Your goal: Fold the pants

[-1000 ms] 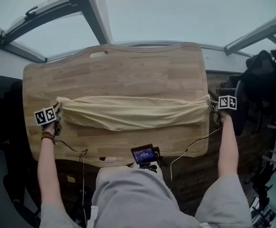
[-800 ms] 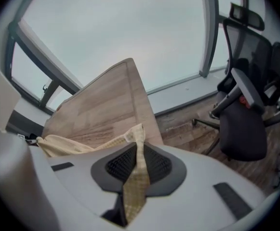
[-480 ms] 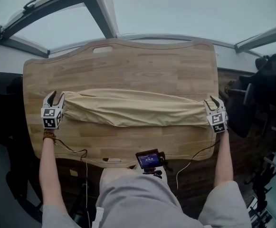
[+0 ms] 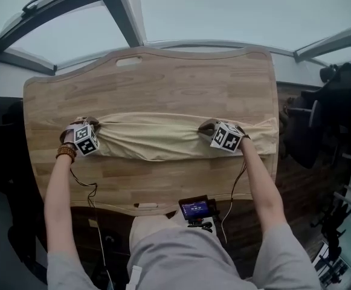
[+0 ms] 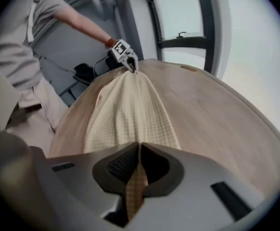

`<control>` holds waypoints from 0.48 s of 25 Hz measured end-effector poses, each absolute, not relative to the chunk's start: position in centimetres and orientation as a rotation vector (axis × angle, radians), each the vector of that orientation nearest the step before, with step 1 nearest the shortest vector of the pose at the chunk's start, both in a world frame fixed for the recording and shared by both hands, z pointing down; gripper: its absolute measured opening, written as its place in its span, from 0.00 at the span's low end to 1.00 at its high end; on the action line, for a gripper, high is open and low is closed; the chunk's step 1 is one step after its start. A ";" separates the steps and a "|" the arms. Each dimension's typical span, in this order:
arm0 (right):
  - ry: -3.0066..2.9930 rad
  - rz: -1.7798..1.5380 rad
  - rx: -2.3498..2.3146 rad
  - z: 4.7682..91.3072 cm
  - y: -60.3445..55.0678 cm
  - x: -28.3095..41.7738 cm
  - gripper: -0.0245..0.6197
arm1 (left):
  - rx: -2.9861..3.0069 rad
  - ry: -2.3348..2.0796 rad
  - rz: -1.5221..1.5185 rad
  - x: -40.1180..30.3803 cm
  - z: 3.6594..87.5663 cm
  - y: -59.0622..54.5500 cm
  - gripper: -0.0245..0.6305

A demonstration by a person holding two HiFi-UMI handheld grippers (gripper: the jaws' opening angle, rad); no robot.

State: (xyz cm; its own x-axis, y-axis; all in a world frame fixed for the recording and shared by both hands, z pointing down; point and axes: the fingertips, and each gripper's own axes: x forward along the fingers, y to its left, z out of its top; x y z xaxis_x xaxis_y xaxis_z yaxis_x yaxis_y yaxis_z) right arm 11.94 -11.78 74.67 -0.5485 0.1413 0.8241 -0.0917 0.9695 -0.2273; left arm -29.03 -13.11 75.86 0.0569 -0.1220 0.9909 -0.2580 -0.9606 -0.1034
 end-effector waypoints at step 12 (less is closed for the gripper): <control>-2.160 0.293 0.644 72.9 -20.0 12.9 0.27 | 1.795 -1.533 0.928 -38.5 72.3 -14.9 0.39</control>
State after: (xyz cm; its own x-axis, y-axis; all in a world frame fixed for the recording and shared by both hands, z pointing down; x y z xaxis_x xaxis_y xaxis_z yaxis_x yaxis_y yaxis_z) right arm 12.92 -19.99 72.91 -0.5140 -0.3444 0.7856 -0.5414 0.8407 0.0143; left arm -38.50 -14.92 72.34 0.0904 -0.5715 0.8156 -0.9877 -0.1565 -0.0002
